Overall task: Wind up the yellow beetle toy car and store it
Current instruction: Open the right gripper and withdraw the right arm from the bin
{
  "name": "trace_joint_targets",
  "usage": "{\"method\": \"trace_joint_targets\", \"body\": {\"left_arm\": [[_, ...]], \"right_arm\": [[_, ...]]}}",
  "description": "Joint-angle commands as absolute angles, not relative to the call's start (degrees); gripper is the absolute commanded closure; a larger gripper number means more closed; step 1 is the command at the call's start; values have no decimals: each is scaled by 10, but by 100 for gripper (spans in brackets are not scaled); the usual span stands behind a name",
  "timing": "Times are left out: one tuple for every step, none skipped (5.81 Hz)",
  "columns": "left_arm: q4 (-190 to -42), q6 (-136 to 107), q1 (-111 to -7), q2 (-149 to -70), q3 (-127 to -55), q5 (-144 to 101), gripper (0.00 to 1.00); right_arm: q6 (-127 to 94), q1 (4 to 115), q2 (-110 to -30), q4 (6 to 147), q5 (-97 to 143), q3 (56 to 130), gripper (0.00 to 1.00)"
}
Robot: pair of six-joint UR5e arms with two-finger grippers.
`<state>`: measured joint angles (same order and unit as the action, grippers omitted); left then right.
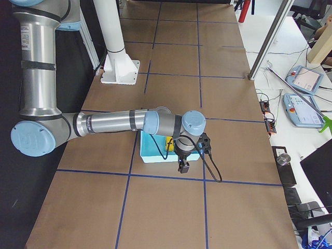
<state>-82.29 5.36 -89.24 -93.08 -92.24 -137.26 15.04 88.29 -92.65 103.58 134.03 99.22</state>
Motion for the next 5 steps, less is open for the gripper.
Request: {"method": "trace_joint_targets", "body": {"left_arm": [[-824,54,-891,-932,-922,-1373,0],[-824,54,-892,-932,-922,-1372,0],[-824,54,-891,-932,-921,-1372,0],[-824,54,-891,-930,-921,-1372,0],[-824,54,-891,-932,-920,-1371,0]], "right_arm": [[16,896,-929,1034,1340,988,0],[-4,896,-926,1033,1338,991,0],[-6,896,-931,1032,1332,973,0],[0,893,-926,977,1331,936,0],[3,894,-932,945,1335,929,0]]}}
